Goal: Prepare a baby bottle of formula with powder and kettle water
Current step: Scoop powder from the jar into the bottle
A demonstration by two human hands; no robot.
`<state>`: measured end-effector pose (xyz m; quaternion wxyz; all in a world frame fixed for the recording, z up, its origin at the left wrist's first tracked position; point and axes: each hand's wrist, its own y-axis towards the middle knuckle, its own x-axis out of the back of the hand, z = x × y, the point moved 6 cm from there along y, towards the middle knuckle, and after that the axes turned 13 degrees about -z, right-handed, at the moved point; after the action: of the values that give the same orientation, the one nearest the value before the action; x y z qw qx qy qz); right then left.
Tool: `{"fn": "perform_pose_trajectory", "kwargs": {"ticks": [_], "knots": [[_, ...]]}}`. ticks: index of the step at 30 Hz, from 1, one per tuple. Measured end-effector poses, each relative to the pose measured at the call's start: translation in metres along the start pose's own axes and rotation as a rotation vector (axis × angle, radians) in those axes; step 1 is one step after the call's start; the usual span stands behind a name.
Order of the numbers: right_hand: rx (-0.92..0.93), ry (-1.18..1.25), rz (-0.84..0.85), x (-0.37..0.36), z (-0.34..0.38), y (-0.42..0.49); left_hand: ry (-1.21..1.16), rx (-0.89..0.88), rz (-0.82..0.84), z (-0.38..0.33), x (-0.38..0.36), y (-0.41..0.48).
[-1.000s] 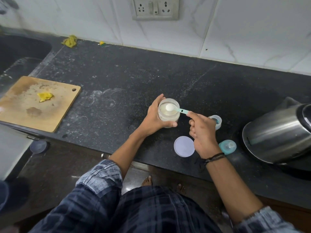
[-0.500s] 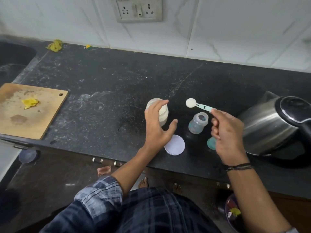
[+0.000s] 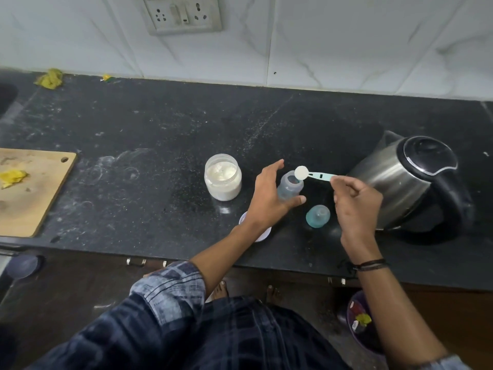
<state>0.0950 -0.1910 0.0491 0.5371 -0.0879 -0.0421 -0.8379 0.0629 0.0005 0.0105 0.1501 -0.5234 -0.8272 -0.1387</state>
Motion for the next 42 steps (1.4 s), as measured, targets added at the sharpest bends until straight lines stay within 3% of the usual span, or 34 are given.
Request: {"fn": "perform_pose_trajectory", "kwargs": {"ticks": [6, 22, 32, 42], "knots": [[0.232, -0.145, -0.006, -0.003, 0.011, -0.005, 0.067, 0.069, 0.014, 0.008, -0.011, 0.015], [0.747, -0.442, 0.079, -0.018, 0.040, -0.026, 0.041, 0.018, -0.053, 0.011, -0.014, 0.021], [1.184, -0.601, 0.109, -0.025, 0.046, -0.042, 0.006, -0.027, -0.067, 0.004, -0.010, 0.020], [1.301, -0.621, 0.176, -0.026, 0.046, -0.049, 0.030, -0.044, -0.058, 0.005, -0.010, 0.022]]}}
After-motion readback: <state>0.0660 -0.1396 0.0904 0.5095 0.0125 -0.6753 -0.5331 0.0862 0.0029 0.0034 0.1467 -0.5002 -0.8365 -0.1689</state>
